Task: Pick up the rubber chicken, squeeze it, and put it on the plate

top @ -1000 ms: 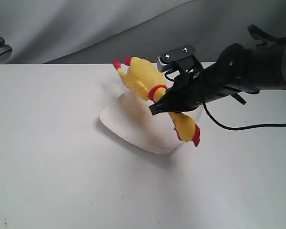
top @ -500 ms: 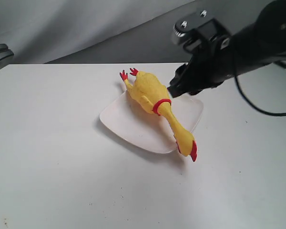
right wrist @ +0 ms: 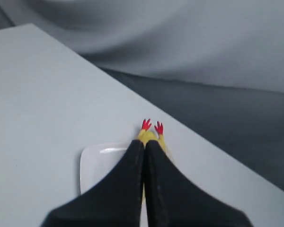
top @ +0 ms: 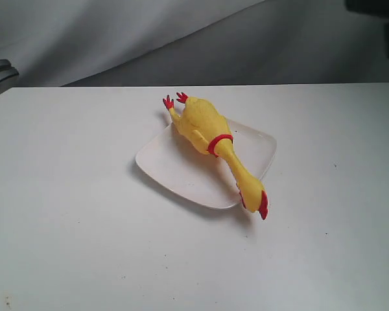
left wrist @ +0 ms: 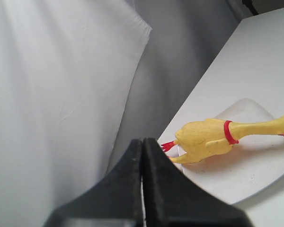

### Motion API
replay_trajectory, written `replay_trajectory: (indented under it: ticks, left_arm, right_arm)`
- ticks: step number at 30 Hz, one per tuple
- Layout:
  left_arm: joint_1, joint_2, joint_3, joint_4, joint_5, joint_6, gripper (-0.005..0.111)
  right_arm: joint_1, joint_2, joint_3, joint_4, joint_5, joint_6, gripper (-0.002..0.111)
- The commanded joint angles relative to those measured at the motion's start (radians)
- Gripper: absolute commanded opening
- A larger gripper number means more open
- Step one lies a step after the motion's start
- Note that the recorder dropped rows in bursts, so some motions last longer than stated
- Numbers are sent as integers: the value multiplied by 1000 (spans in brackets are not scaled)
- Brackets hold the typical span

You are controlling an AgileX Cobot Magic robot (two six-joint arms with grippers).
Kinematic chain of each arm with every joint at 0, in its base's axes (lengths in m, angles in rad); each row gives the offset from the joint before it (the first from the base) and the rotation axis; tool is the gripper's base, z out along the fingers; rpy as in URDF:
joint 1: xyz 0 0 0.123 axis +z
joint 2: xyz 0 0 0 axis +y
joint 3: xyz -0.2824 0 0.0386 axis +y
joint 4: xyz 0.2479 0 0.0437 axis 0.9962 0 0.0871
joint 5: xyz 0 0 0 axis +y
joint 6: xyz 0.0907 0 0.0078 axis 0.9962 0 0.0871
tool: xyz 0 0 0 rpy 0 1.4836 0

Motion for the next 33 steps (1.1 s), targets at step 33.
replay_trajectory:
  ticks: [33]
  left_arm:
    - [-6, -5, -4, -3, -8, -2, 0]
  right_arm:
    - [-263, -622, 164, -143, -23, 268, 0]
